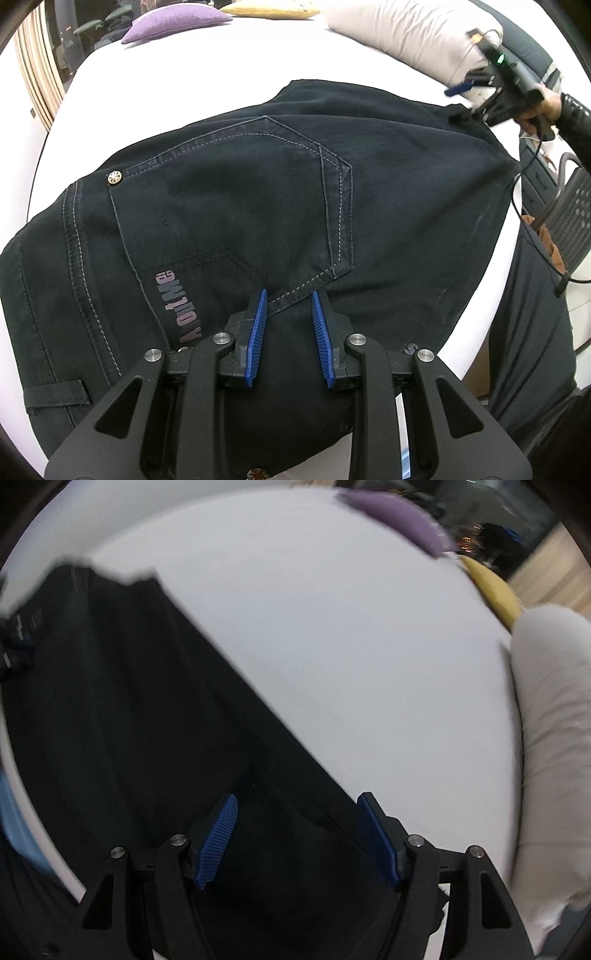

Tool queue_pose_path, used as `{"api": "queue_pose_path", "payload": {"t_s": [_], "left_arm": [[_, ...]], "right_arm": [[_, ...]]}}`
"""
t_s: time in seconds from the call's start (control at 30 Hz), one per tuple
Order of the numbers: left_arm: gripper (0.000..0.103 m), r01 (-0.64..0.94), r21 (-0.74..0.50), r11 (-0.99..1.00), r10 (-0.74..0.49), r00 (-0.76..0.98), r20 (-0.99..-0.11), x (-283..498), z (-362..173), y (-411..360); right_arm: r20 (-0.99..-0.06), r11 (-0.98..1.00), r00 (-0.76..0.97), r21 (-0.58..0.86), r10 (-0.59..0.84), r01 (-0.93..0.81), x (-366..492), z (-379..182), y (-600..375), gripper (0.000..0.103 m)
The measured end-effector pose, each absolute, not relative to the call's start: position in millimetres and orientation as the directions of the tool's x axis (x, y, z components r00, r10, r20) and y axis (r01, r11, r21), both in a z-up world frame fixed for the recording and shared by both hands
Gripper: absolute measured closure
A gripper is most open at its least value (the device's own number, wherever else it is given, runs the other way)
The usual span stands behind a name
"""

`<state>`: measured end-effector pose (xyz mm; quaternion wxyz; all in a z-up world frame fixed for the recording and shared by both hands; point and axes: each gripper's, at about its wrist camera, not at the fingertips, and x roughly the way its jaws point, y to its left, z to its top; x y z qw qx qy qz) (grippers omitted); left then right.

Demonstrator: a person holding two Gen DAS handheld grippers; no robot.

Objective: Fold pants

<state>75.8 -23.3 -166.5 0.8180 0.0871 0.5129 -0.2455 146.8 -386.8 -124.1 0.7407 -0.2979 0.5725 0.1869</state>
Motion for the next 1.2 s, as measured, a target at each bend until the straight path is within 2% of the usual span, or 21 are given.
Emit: {"api": "queue_pose_path", "payload": {"t_s": [0.03,0.1,0.13,0.17,0.2,0.27,0.33,0.37,0.43,0.5,0.53,0.57,0.63,0.7,0.73,0.8,0.93,1.0,1.1,1.17,1.2], "left_arm": [[0.079,0.491,-0.112,0.864,-0.314,0.352,-0.882,76.4,-166.4,-22.4],[0.079,0.493,-0.113,0.863,-0.315,0.350,-0.882,77.9,-165.1,-21.5],[0.079,0.491,-0.113,0.864,-0.315,0.352,-0.881,78.8,-164.2,-21.5],[0.079,0.488,-0.110,0.866,-0.314,0.357,-0.880,78.5,-163.5,-21.1],[0.078,0.484,-0.106,0.868,-0.312,0.368,-0.876,78.7,-161.7,-20.6],[0.078,0.459,-0.074,0.885,-0.288,0.416,-0.863,79.4,-157.1,-18.3],[0.078,0.420,-0.076,0.904,-0.278,0.445,-0.851,82.0,-154.0,-12.4],[0.078,0.393,-0.089,0.915,-0.279,0.458,-0.844,83.7,-152.8,-8.0],[0.078,0.369,-0.136,0.919,-0.304,0.449,-0.840,86.5,-153.0,-1.0],[0.078,0.374,-0.145,0.916,-0.315,0.447,-0.837,85.7,-153.0,0.0],[0.078,0.383,-0.138,0.913,-0.315,0.448,-0.837,84.4,-153.7,-0.6],[0.078,0.394,-0.130,0.910,-0.313,0.449,-0.837,83.5,-153.6,-1.8],[0.078,0.404,-0.122,0.906,-0.313,0.449,-0.837,83.5,-153.8,-3.6],[0.078,0.402,-0.131,0.906,-0.318,0.445,-0.837,82.7,-154.7,-2.2],[0.078,0.402,-0.133,0.906,-0.320,0.443,-0.837,81.8,-154.5,-1.8],[0.078,0.409,-0.136,0.902,-0.325,0.438,-0.838,79.8,-154.7,-0.5],[0.079,0.419,-0.148,0.896,-0.338,0.426,-0.839,80.3,-156.1,1.5],[0.078,0.418,-0.152,0.896,-0.340,0.423,-0.840,84.1,-156.8,-0.4],[0.078,0.423,-0.151,0.894,-0.342,0.422,-0.840,85.2,-156.7,1.0],[0.078,0.423,-0.155,0.893,-0.345,0.422,-0.839,86.5,-156.4,1.6],[0.078,0.423,-0.154,0.893,-0.345,0.422,-0.838,87.1,-156.2,0.9]], "right_arm": [[-0.966,0.758,0.243,-0.223,-0.088,-0.613,148.8,-132.5,-389.1,0.048],[-0.958,0.762,0.279,-0.231,-0.069,-0.605,147.4,-136.1,-390.5,0.059],[-0.944,0.770,0.316,-0.268,-0.090,-0.579,148.7,-136.0,-390.6,0.077],[-0.909,0.766,0.382,-0.364,-0.168,-0.530,151.8,-137.1,-392.4,0.099],[-0.868,0.750,0.422,-0.459,-0.263,-0.476,156.3,-141.8,-397.5,0.102],[-0.853,0.808,0.433,-0.461,-0.290,-0.367,166.3,-144.5,-417.0,0.103],[-0.800,0.828,0.472,-0.515,-0.370,-0.223,171.0,-143.0,-434.4,0.103],[-0.802,0.848,0.472,-0.496,-0.366,-0.186,171.5,-139.8,-439.6,0.102],[-0.846,0.925,0.487,-0.337,-0.216,-0.176,163.7,-120.3,-444.4,0.102],[-0.864,0.918,0.501,-0.241,-0.055,-0.315,147.6,-104.2,-427.5,0.073],[-0.873,0.879,0.488,-0.228,0.007,-0.420,138.8,-98.7,-410.0,0.038],[-0.881,0.823,0.471,-0.235,0.044,-0.518,129.1,-97.6,-395.6,0.027],[-0.902,0.742,0.430,-0.260,0.042,-0.618,124.0,-98.6,-380.9,0.027],[-0.944,0.718,0.326,-0.195,0.046,-0.668,133.4,-104.9,-375.3,0.029],[-0.960,0.711,0.279,-0.175,0.032,-0.682,140.5,-110.3,-374.3,0.037],[-0.977,0.693,0.214,-0.154,-0.001,-0.704,149.8,-118.9,-374.5,0.040],[-0.995,0.717,0.098,-0.087,-0.026,-0.692,161.3,-136.1,-384.8,0.041],[-0.999,0.748,0.032,-0.024,-0.004,-0.663,164.9,-139.7,-387.6,0.048],[-1.000,0.717,0.027,-0.024,-0.008,-0.697,152.0,-137.9,-376.4,0.072],[-0.997,0.692,0.062,-0.077,-0.046,-0.718,137.0,-135.7,-368.8,0.093],[-0.994,0.681,0.086,-0.109,-0.067,-0.724,132.1,-134.4,-366.1,0.096]]}}
